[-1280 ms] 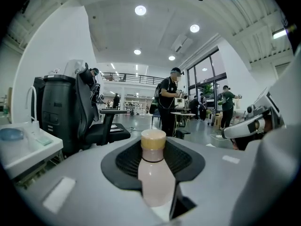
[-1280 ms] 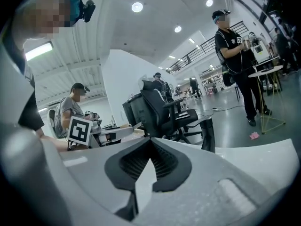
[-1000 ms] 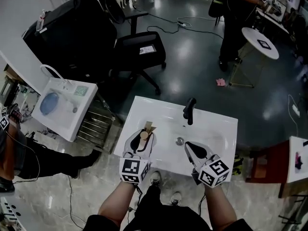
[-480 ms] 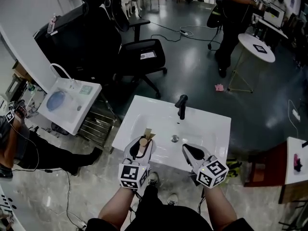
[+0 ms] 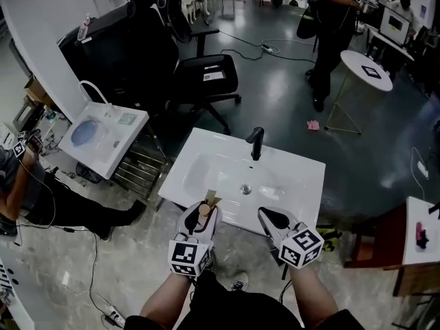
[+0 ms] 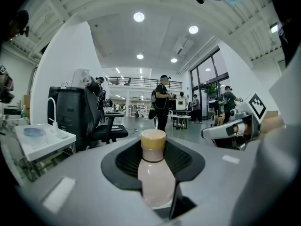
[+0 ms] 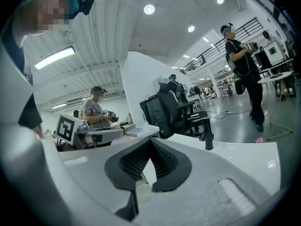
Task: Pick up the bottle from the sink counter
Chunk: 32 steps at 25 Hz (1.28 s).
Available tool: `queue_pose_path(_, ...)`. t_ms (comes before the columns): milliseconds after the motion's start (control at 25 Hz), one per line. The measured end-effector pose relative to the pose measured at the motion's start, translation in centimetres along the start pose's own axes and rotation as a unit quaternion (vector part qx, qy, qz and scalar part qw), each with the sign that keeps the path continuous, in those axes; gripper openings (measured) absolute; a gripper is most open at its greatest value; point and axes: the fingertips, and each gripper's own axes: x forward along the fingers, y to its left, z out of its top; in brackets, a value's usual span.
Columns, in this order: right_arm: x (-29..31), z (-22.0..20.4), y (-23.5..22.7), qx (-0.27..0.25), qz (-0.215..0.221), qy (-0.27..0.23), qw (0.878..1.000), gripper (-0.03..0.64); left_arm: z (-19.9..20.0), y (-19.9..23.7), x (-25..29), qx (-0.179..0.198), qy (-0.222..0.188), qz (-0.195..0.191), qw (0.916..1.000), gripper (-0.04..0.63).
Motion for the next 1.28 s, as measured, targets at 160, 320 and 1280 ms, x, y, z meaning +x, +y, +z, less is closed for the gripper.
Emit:
queue_pose_path(160, 0.2, -0.2, 1.2, 0.000, 0.014, 0.002, 1.000, 0.000, 0.1, -0.5, -2.0, 0.001, 0.000, 0.007, 1.0000, 0.137)
queue_pose_path(320, 0.6, -0.7, 2.6, -0.001, 0.028, 0.004, 1.000, 0.000, 0.2, -0.5, -3.9, 0.007, -0.003, 0.014, 0.9999, 0.137)
queue_pose_path(1280, 3.4, -3.3, 14.2, -0.004, -0.010, 0.004, 1.000, 0.000, -0.7, 6.1, -15.6, 0.007, -0.010, -0.017, 0.9998, 0.137)
